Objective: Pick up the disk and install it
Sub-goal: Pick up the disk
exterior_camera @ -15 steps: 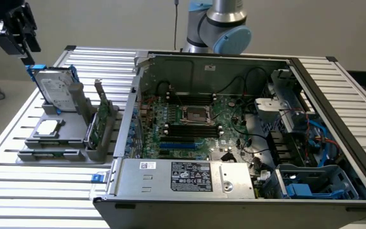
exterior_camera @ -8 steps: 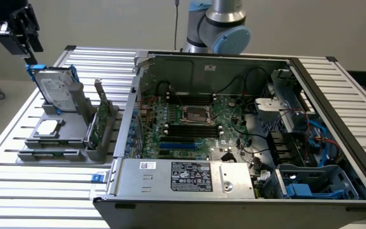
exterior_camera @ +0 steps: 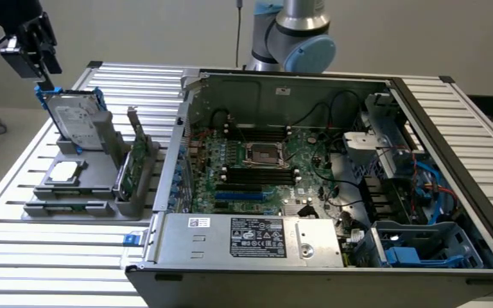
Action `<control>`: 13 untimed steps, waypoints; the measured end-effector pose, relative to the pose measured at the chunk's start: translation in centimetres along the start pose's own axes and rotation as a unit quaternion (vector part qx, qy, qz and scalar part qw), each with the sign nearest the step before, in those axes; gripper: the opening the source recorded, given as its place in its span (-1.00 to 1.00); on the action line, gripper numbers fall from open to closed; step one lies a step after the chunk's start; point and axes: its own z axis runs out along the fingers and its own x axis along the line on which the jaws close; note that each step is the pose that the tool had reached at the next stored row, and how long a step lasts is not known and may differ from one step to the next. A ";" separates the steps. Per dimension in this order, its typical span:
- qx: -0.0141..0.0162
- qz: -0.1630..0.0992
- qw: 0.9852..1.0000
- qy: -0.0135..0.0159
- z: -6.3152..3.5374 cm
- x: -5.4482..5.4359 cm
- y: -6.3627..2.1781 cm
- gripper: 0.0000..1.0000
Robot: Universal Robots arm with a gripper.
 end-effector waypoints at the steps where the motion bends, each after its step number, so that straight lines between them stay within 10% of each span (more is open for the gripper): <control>1: 0.000 0.001 1.000 0.001 0.04 0.0 0.04 0.20; 7: 0.000 0.019 1.000 0.005 0.10 0.0 0.09 0.20; 13: 0.000 0.033 0.999 0.019 0.55 0.1 0.19 0.20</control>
